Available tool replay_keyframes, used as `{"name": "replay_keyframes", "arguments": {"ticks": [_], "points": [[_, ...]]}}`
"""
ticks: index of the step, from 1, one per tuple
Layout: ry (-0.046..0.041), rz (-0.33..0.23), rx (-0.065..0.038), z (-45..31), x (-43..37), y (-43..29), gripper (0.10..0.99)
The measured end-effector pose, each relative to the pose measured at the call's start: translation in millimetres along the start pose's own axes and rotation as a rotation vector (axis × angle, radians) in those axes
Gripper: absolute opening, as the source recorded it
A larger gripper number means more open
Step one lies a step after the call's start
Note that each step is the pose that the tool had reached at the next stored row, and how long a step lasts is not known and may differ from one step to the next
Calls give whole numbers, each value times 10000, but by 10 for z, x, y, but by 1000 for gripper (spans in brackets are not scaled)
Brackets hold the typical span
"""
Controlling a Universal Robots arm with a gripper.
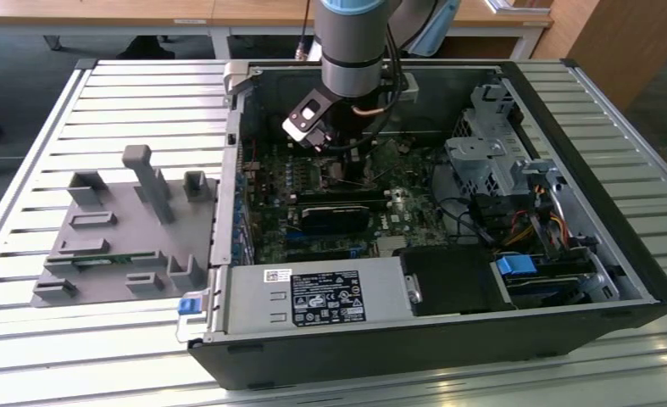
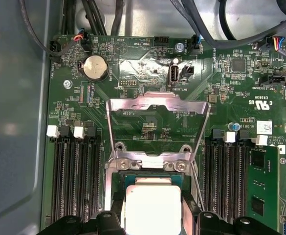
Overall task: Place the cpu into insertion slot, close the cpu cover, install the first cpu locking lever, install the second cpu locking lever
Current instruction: 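Place the cpu into insertion slot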
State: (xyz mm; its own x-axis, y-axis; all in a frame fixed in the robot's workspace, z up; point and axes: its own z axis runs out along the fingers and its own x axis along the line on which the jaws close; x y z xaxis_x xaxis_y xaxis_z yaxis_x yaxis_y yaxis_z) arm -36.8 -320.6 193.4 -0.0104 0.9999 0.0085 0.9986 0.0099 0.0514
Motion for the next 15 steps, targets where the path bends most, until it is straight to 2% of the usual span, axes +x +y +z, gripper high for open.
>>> {"name": "replay_keyframes", "arguments": {"ticks": [11,12,13,14,15], "points": [[0,0,0,4,0,0,549],[1,0,0,4,0,0,608],[1,0,0,4,0,0,608],[1,0,0,4,0,0,671],[1,0,0,5,2,0,671]]}}
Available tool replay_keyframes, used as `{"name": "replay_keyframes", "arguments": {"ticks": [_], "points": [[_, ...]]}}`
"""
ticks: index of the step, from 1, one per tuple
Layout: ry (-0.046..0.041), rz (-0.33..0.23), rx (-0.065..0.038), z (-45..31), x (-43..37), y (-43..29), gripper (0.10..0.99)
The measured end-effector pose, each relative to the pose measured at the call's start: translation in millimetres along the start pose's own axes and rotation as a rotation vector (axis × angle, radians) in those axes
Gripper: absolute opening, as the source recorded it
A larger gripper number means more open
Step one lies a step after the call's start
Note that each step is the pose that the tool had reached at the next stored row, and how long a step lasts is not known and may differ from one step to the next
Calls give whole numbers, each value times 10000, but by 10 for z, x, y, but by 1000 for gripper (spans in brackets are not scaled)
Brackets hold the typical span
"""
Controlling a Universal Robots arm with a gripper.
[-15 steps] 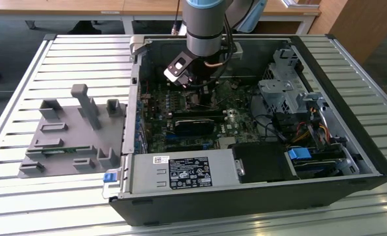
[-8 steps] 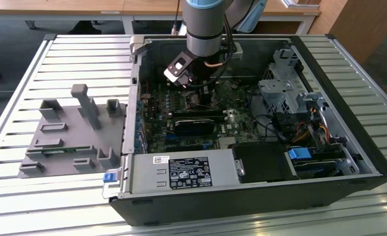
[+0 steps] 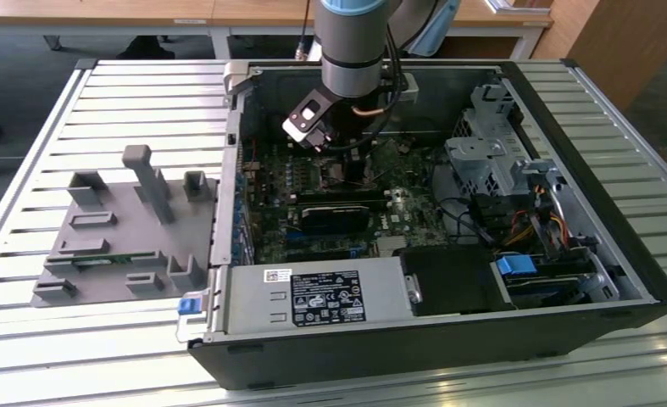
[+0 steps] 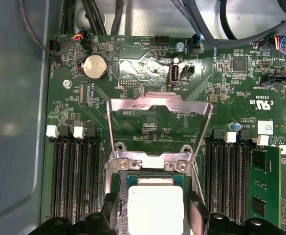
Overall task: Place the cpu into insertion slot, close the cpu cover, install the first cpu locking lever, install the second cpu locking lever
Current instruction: 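Place the cpu into insertion slot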
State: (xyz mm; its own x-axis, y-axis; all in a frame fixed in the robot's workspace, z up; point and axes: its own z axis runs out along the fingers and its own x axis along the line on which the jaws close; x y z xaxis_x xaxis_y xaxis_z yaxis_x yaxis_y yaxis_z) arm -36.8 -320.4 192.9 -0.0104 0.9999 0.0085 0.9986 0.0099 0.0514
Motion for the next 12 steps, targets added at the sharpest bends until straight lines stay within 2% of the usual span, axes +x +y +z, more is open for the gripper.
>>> {"name": "replay_keyframes", "arguments": {"ticks": [12], "points": [[1,0,1,6,45,0,671]]}}
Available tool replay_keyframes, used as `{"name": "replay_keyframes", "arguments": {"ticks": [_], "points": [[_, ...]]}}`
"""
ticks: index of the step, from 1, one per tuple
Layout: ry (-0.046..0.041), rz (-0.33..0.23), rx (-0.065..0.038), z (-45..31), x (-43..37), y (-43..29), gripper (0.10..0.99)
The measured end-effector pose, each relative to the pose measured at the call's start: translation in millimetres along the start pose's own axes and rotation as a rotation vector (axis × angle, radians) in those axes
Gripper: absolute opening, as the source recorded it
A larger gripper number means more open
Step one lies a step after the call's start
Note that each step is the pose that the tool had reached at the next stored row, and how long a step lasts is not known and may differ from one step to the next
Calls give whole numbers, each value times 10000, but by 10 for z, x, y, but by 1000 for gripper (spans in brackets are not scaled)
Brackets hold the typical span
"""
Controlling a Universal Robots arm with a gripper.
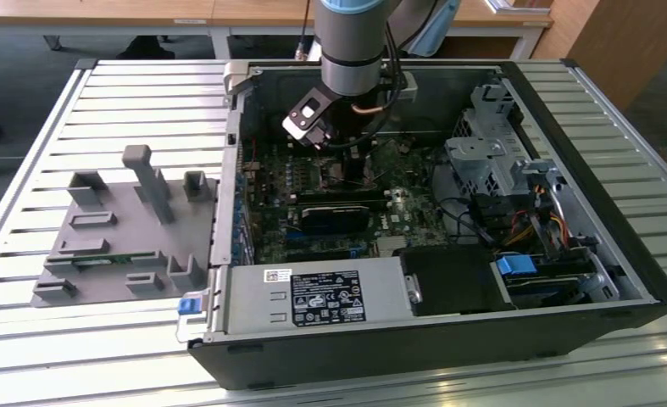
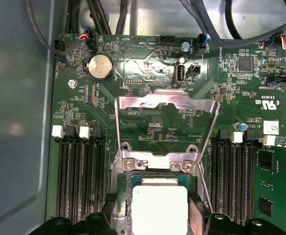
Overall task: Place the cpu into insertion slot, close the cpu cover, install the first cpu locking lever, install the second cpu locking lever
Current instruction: 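Place the cpu into insertion slot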
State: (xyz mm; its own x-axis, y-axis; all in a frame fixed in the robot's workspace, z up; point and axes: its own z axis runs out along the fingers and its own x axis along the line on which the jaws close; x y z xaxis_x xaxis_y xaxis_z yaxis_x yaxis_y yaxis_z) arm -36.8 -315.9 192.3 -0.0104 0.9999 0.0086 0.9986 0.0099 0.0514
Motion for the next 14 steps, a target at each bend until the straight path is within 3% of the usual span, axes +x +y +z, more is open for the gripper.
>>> {"name": "replay_keyframes", "arguments": {"ticks": [14], "points": [[3,1,2,-2,4,-2,671]]}}
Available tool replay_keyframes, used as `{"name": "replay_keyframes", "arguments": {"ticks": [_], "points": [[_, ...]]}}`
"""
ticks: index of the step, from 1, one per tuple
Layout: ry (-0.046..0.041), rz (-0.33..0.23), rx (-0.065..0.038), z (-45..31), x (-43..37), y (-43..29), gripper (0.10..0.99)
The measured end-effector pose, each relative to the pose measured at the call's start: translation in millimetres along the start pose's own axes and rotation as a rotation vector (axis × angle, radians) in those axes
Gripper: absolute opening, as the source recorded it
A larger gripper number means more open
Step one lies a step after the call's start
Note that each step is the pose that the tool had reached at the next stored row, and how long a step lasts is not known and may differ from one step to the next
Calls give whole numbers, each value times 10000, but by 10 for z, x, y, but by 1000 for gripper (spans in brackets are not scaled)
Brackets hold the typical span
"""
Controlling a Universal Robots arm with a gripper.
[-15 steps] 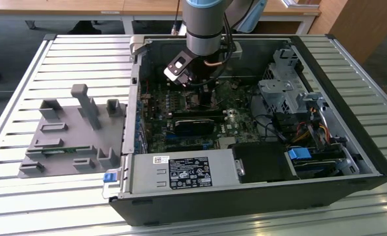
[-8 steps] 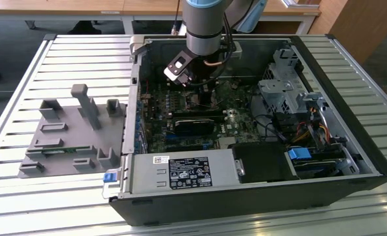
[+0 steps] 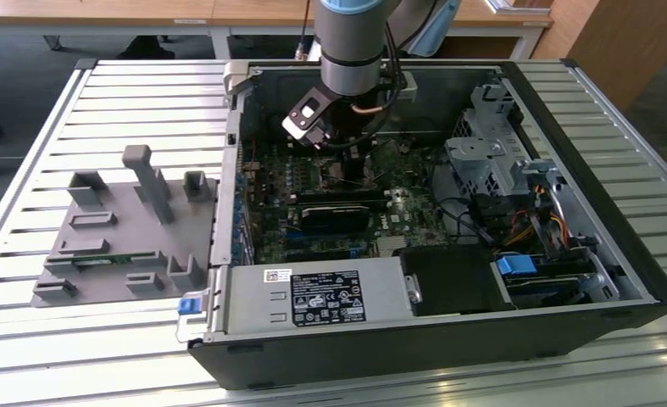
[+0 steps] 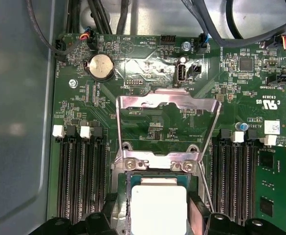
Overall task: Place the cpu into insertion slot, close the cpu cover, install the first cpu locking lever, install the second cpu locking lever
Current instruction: 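Place the cpu into insertion slot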
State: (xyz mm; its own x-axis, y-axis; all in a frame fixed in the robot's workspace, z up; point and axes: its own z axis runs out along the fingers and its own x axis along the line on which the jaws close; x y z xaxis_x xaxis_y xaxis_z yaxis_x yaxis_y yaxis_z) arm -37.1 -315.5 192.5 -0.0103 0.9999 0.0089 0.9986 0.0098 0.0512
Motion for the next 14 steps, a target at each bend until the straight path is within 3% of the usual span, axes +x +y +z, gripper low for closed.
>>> {"name": "replay_keyframes", "arguments": {"ticks": [6,8,9,14], "points": [[-11,-19,-3,-9,-21,-8,671],[-14,-18,-2,-10,-22,-8,659],[-16,-18,-1,-10,-22,-8,588],[-48,-21,-2,-31,-23,-6,588]]}}
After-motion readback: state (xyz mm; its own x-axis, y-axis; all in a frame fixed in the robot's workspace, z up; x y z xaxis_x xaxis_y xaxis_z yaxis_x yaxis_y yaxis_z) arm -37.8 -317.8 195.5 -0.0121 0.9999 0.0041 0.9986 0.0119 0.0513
